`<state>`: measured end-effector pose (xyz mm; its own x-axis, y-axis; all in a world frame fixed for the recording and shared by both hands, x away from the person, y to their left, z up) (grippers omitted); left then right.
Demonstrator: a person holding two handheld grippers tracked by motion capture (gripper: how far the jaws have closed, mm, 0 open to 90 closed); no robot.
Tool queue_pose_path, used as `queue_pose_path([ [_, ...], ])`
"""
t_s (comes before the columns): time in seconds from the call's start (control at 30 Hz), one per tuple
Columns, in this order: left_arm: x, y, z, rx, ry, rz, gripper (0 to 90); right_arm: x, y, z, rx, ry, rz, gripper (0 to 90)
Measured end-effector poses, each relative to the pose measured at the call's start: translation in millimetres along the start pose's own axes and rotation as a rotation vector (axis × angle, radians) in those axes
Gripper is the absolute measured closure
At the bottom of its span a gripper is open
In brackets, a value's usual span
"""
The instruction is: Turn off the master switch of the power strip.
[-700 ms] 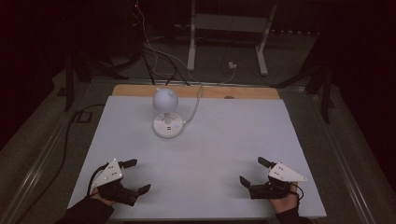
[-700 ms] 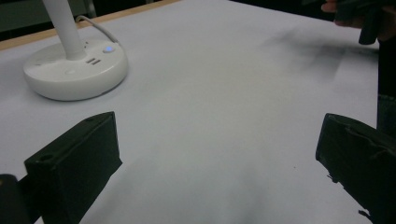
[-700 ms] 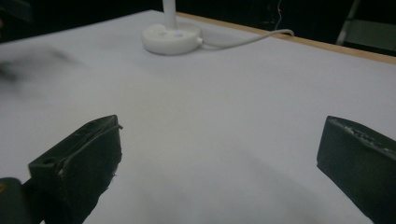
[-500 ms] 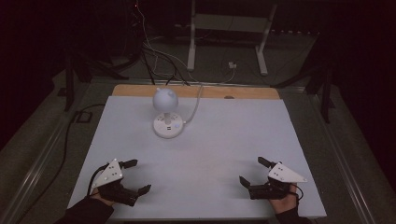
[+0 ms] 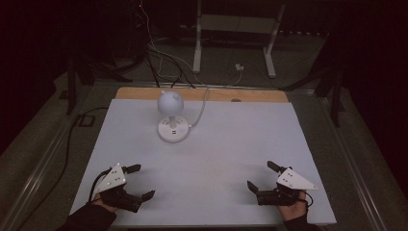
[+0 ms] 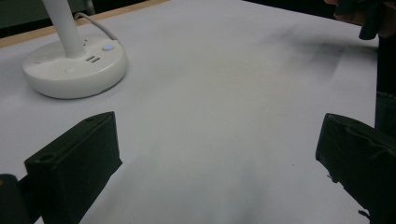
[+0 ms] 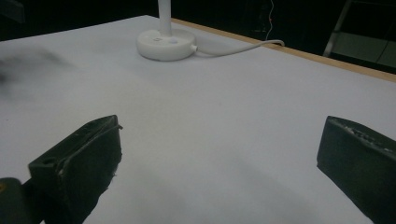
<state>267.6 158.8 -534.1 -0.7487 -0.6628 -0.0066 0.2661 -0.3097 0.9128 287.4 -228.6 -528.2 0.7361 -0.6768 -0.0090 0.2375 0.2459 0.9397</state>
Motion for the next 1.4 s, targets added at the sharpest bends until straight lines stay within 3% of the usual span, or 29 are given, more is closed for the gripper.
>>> queue_pose_path([
  [0.47,7.6,13.1,-1.8,0.003,-0.026,0.000,0.3,-0.4,4.3,2.3,0.015,-0.020,0.013,0.0],
  [0.9,2.3,31.8,-10.1,0.008,0.024,-0.010,0.3,-0.8,5.5,3.3,0.021,-0.027,0.011,0.0],
  [1.4,-2.8,51.6,-28.7,0.015,0.044,0.002,0.3,-0.9,4.1,3.3,0.017,-0.014,0.002,0.0],
])
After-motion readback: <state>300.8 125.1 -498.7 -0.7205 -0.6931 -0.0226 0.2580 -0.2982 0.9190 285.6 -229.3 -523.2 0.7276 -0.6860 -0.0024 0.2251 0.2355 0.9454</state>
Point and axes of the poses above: each handheld gripper's, and its own axes: z roughly backward along the jaws, y roughly out of its top, x roughly to its right, the point moved 8 cm from there along -z, roughly forward along the jaws, and after that the axes turned 7 degrees about y, right-handed, at the moved point
